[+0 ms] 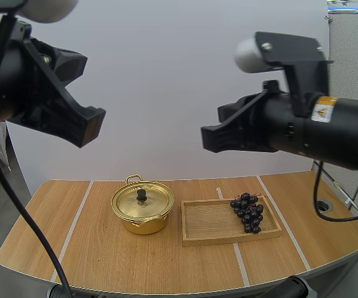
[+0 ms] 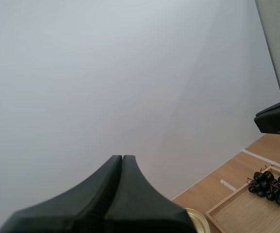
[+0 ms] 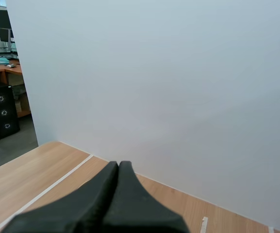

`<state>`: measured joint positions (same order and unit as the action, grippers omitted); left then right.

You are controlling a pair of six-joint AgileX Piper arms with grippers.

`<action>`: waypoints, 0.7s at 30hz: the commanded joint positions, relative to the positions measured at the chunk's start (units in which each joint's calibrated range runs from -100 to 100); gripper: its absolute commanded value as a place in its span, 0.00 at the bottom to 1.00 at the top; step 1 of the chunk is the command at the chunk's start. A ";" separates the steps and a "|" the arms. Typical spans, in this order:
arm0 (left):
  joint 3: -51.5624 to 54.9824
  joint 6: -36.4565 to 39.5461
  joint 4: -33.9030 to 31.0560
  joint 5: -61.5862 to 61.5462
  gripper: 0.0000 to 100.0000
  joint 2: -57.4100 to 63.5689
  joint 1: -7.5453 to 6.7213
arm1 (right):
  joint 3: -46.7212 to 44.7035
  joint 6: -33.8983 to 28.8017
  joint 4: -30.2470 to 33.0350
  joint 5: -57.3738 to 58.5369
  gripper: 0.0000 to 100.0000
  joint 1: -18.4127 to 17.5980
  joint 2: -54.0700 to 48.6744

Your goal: Open the pot, put the pineapple inside, and close it

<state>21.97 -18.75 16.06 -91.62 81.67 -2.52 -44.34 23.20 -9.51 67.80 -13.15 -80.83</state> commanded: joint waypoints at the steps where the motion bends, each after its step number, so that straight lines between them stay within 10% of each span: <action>1: 3.85 6.82 1.01 10.64 0.00 5.48 -0.11 | 0.33 0.29 1.66 -2.71 0.00 2.45 -9.03; 12: 12.92 14.81 -0.05 21.53 0.00 13.36 0.54 | 0.33 -4.39 2.94 -7.19 0.00 10.88 -13.67; 21: 21.76 34.91 -16.52 30.72 0.00 17.41 1.19 | -0.86 -7.63 2.19 -7.19 0.00 13.67 -18.52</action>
<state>38.54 2.97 10.64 -67.08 96.84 -1.66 -44.34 16.76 -6.86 61.99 -1.12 -94.95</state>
